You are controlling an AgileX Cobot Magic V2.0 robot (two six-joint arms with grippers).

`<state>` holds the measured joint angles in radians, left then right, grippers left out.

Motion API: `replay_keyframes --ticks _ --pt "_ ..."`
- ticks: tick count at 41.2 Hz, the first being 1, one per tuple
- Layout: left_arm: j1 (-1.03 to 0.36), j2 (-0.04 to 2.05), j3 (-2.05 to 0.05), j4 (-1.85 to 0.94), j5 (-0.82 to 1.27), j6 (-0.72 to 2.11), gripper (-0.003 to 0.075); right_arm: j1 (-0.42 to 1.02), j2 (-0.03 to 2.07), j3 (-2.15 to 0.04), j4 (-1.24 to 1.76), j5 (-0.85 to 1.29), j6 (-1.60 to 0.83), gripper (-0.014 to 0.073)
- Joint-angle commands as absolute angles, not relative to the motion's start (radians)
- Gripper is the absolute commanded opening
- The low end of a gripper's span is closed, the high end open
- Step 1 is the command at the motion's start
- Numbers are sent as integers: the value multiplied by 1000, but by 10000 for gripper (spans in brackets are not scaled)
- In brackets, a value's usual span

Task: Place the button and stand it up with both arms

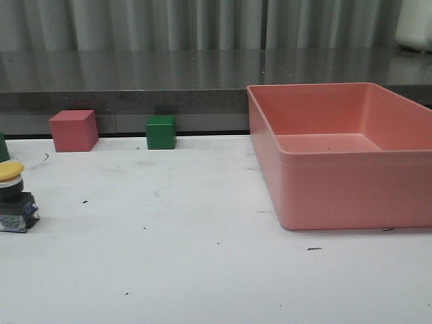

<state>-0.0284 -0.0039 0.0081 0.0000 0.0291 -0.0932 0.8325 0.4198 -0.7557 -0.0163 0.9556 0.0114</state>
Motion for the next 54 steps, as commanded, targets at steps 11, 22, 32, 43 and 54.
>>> replay_keyframes --ticks 11,22,32,43,54 --pt "-25 -27 23 -7 -59 -102 -20 832 427 -781 -27 888 5 -118" --pt "-25 -27 23 -7 -59 -102 -20 832 427 -781 -27 888 5 -118" --pt "-25 -27 23 -7 -59 -102 -20 687 376 -671 -62 717 5 -118" --pt "-25 -27 23 -7 -59 -102 -20 308 167 -285 -33 240 5 -118" --pt "-25 -27 23 -7 -59 -102 -20 108 4 -29 -25 38 5 -118"
